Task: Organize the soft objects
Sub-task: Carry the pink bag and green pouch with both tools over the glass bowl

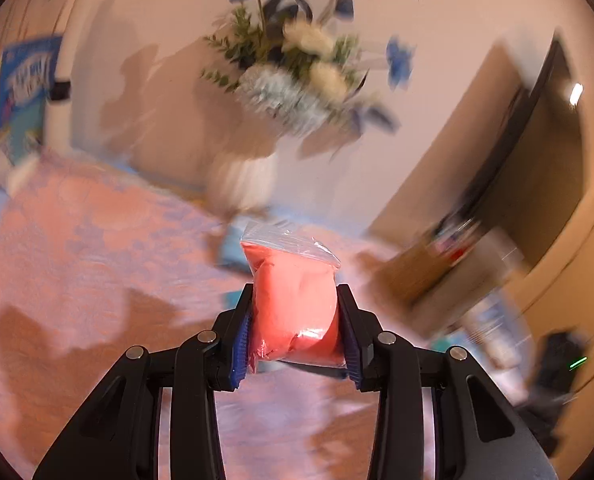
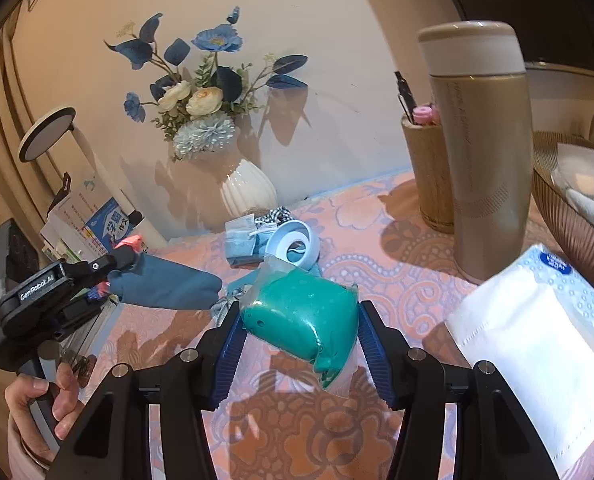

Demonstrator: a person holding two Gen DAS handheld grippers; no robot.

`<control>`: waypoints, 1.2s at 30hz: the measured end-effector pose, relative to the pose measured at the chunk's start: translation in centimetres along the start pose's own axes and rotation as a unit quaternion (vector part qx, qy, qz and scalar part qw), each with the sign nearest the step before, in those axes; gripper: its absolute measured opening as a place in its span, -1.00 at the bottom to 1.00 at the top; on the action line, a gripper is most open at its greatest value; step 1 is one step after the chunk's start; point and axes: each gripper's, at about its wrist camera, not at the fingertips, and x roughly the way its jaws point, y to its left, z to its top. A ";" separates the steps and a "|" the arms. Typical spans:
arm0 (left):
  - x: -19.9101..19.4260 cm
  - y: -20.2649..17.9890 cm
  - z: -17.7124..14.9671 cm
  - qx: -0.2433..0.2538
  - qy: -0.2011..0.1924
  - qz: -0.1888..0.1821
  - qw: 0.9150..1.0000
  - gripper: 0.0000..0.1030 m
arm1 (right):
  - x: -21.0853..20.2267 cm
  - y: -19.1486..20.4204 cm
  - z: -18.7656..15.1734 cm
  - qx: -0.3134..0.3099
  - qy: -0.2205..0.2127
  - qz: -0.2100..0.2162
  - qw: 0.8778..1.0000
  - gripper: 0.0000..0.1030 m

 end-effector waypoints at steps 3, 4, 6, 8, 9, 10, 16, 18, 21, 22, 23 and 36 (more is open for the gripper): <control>0.3 1.5 -0.1 -0.044 0.015 -0.040 0.998 -0.32 | 0.0 -0.3 -0.2 0.008 0.002 0.004 1.000 0.06; 0.1 1.5 -0.2 -0.041 0.013 -0.039 0.998 -0.32 | 0.0 -0.4 -0.3 0.008 0.002 0.003 1.000 0.06; -0.1 1.1 -0.1 -0.018 0.008 -0.048 0.999 -0.31 | 0.3 -0.5 -0.4 0.008 0.007 0.002 1.000 0.06; -0.4 1.0 -0.2 -0.015 0.005 -0.079 0.997 -0.31 | 0.6 -0.6 -0.5 0.010 0.011 0.003 1.000 0.06; -0.4 1.1 -0.2 -0.018 0.003 -0.081 0.997 -0.31 | 0.8 -0.6 -0.6 0.011 0.013 0.004 1.000 0.06; -0.4 1.1 -0.3 -0.023 0.002 -0.087 0.996 -0.31 | 0.9 -0.7 -0.7 0.013 0.014 0.004 1.000 0.06; 0.8 1.1 -1.0 -0.017 0.012 -0.080 0.997 -0.35 | 1.8 -0.8 -1.4 0.010 0.025 0.004 1.000 0.06; 1.2 1.4 -1.4 -0.016 0.023 -0.078 0.997 -0.35 | 2.0 -0.8 -1.5 0.011 0.029 0.006 1.000 0.06; 2.4 0.6 -2.2 0.019 0.056 -0.069 0.996 -0.27 | 2.1 -1.0 -1.6 0.013 0.030 0.004 0.999 0.06; 2.8 0.3 -2.5 0.029 0.069 -0.067 0.995 -0.08 | 2.2 -1.1 -1.6 0.014 0.030 0.004 0.999 0.06; 3.6 -0.4 -3.0 0.039 0.089 -0.070 0.993 -0.06 | 2.2 -1.3 -1.6 0.016 0.031 0.004 0.999 0.06; 9.7 -5.4 -7.5 0.106 0.147 -0.005 0.983 -0.13 | 1.4 -4.0 -1.8 0.044 0.030 -0.018 0.998 0.06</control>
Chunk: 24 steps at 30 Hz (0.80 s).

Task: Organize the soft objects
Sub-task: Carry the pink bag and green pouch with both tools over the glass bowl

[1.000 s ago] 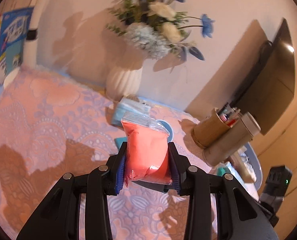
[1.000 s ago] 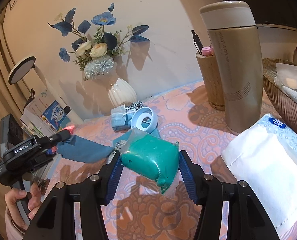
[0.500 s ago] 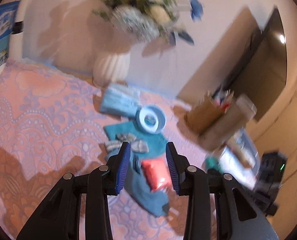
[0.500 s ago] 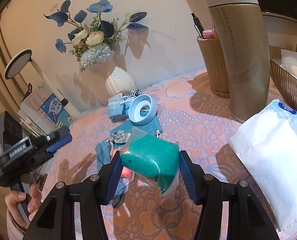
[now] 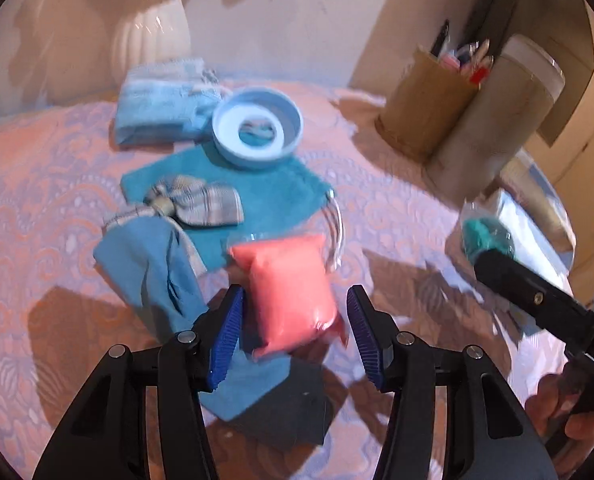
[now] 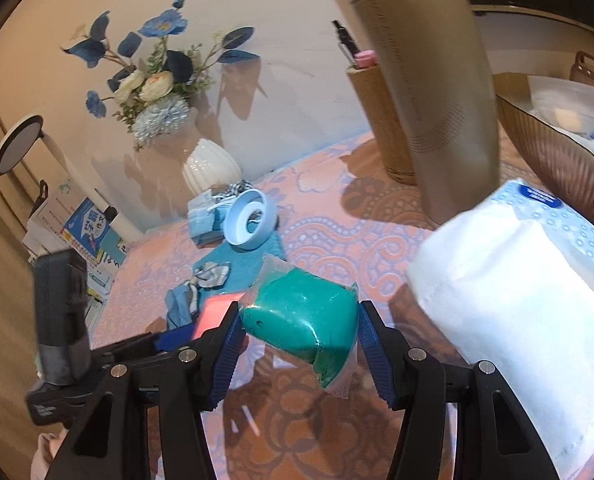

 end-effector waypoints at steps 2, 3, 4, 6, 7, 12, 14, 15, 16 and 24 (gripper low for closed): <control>-0.2 -0.1 0.1 0.005 -0.008 0.010 1.000 -0.33 | -0.2 -0.3 0.0 0.003 -0.004 0.001 1.000 0.06; -0.5 -0.2 0.2 0.010 -0.015 0.012 1.000 -0.34 | -0.3 -0.4 0.1 0.004 -0.005 0.003 1.000 0.06; -0.8 -0.3 0.2 0.014 -0.022 0.016 1.000 -0.35 | -0.4 -0.4 0.1 0.004 -0.005 0.005 1.000 0.06; -1.8 -0.8 0.4 0.015 -0.035 0.019 0.999 -0.35 | -0.5 -0.3 0.3 -0.001 0.002 -0.001 1.000 0.06; -2.3 -1.1 0.6 0.015 -0.037 0.019 0.999 -0.35 | -0.5 -0.1 0.5 -0.004 0.009 -0.006 1.000 0.06; -4.5 -4.1 2.3 0.024 -0.048 0.008 0.999 -0.35 | -2.6 0.4 2.3 -0.028 0.008 -0.027 0.999 0.06; -4.8 -5.8 3.1 0.029 -0.042 -0.010 0.999 -0.35 | -3.7 0.0 3.4 -0.029 0.008 -0.041 0.999 0.06; -4.5 -6.8 3.5 0.035 -0.038 -0.019 0.999 -0.35 | -4.3 -0.4 4.1 -0.023 0.010 -0.049 0.999 0.06; -4.6 -7.7 3.8 0.042 -0.035 -0.030 0.998 -0.35 | -4.9 -0.9 4.6 -0.015 0.011 -0.051 0.999 0.06; -3.7 -15.6 5.8 0.105 -0.041 -0.091 0.989 -0.35 | -9.9 -6.9 9.9 0.032 -0.027 -0.071 0.997 0.06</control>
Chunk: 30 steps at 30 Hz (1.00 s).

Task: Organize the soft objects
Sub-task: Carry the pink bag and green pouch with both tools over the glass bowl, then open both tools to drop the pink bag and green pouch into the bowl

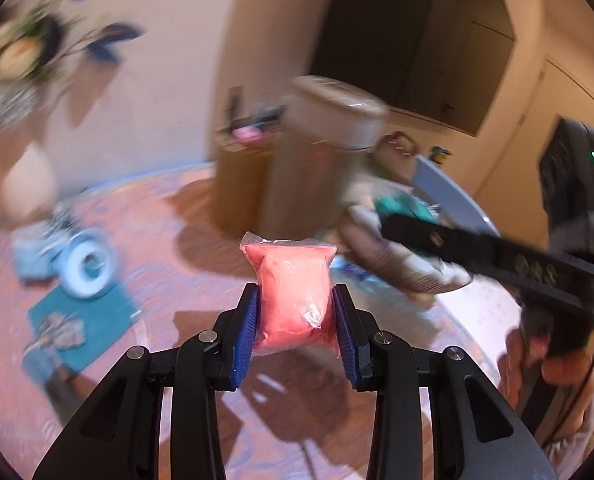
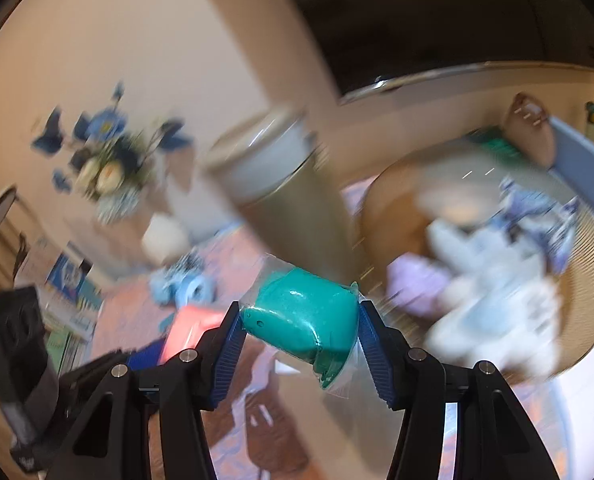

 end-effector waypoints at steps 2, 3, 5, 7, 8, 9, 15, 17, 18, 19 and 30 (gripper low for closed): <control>0.8 -2.0 0.8 0.020 -0.007 -0.009 1.000 -0.35 | -0.5 -1.6 1.9 0.008 -0.009 -0.004 1.000 0.06; 1.3 -2.8 1.2 0.029 -0.010 -0.012 0.999 -0.35 | -0.7 -2.2 2.6 0.010 -0.012 -0.008 1.000 0.06; 2.5 -4.7 1.9 0.043 -0.014 -0.020 0.999 -0.35 | -0.8 -3.5 4.6 0.012 -0.018 -0.017 1.000 0.06; 3.7 -6.1 2.5 0.050 -0.019 -0.022 0.998 -0.35 | -0.5 -4.6 6.2 0.012 -0.017 -0.013 1.000 0.06; 4.3 -6.8 2.9 0.053 -0.024 -0.022 0.998 -0.35 | -0.2 -5.2 7.1 0.012 -0.015 -0.010 1.000 0.06; 5.0 -7.4 3.3 0.055 -0.026 -0.023 0.998 -0.35 | 0.3 -5.6 8.0 0.012 -0.012 -0.009 1.000 0.06; 8.2 -9.5 4.6 0.066 -0.030 -0.015 0.997 -0.34 | 3.2 -6.4 11.3 -0.017 0.002 -0.006 1.000 0.06; 9.1 -9.8 5.0 0.066 -0.031 -0.018 0.997 -0.30 | 4.0 -6.5 11.9 -0.031 0.007 -0.004 0.999 0.13; 9.4 -9.8 5.1 0.064 -0.029 -0.019 0.997 -0.25 | 4.4 -6.6 12.1 -0.034 0.012 -0.003 0.999 0.22; 9.8 -9.7 5.2 0.063 -0.026 -0.017 0.998 -0.08 | 4.8 -6.7 12.2 -0.038 0.018 -0.004 0.999 0.50; 10.7 -8.9 4.9 0.056 -0.003 -0.004 0.998 0.63 | 4.3 -8.7 11.4 -0.006 0.011 -0.018 1.000 0.84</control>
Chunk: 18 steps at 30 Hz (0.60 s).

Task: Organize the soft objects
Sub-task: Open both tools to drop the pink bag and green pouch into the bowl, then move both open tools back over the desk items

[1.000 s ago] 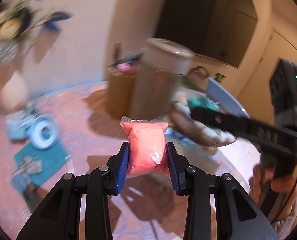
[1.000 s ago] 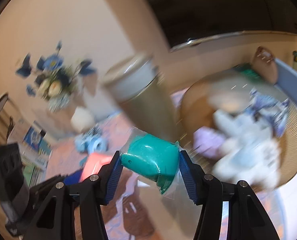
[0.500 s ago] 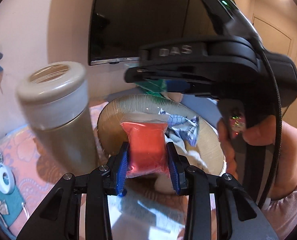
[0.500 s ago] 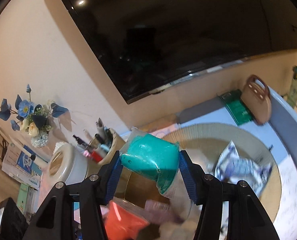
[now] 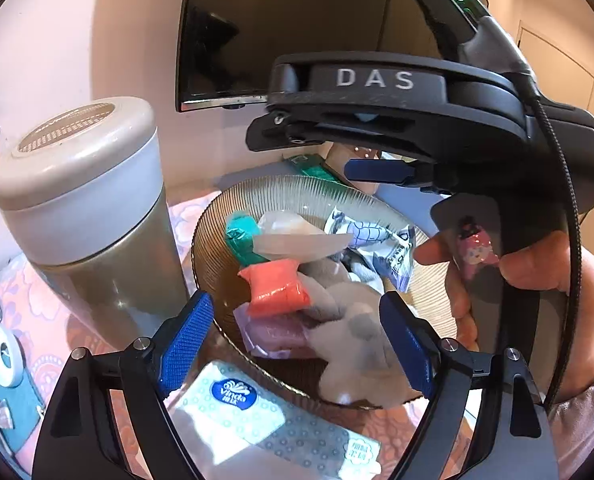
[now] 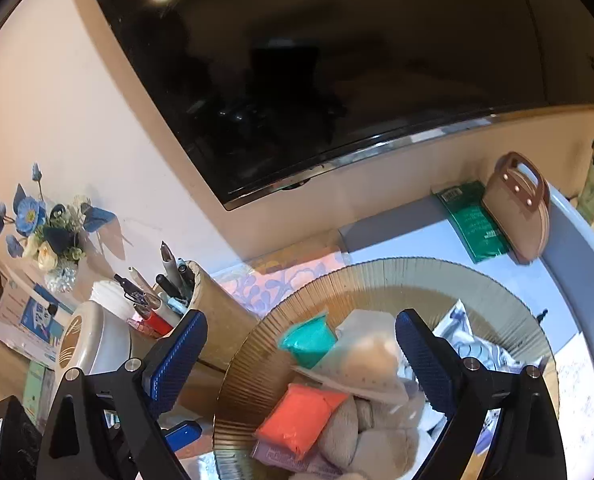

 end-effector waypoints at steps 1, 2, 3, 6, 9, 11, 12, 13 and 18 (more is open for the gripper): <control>-0.2 0.2 -0.1 -0.001 0.000 -0.002 1.000 0.63 | -0.2 0.0 -0.2 0.001 0.000 -0.003 1.000 0.84; -0.3 0.3 -0.1 -0.003 0.001 -0.004 1.000 0.63 | -0.4 0.1 -0.3 0.000 0.001 -0.004 1.000 0.84; -0.4 0.6 -0.1 -0.003 0.002 -0.005 1.000 0.63 | -0.6 0.2 -0.5 0.000 0.002 -0.005 1.000 0.84; -1.4 0.5 -0.5 -0.003 0.002 -0.004 1.000 0.63 | -1.3 0.6 -1.1 0.001 -0.001 -0.009 1.000 0.84; -2.4 0.6 -0.9 -0.001 0.000 0.001 1.000 0.63 | -2.0 1.1 -1.8 0.003 -0.002 -0.011 1.000 0.84; -3.2 0.8 -1.1 0.001 -0.001 0.006 1.000 0.63 | -2.4 1.6 -2.4 0.004 -0.001 -0.011 1.000 0.84; -3.5 0.8 -1.3 0.002 -0.001 0.008 1.000 0.63 | -2.6 1.9 -2.7 0.005 -0.001 -0.011 1.000 0.84; -3.8 0.9 -1.4 0.003 -0.002 0.012 1.000 0.63 | -2.8 2.2 -3.1 0.005 -0.002 -0.010 1.000 0.84; -5.9 2.7 -2.5 -0.004 0.001 0.032 0.999 0.63 | -3.6 4.1 -4.8 0.005 -0.001 -0.001 1.000 0.84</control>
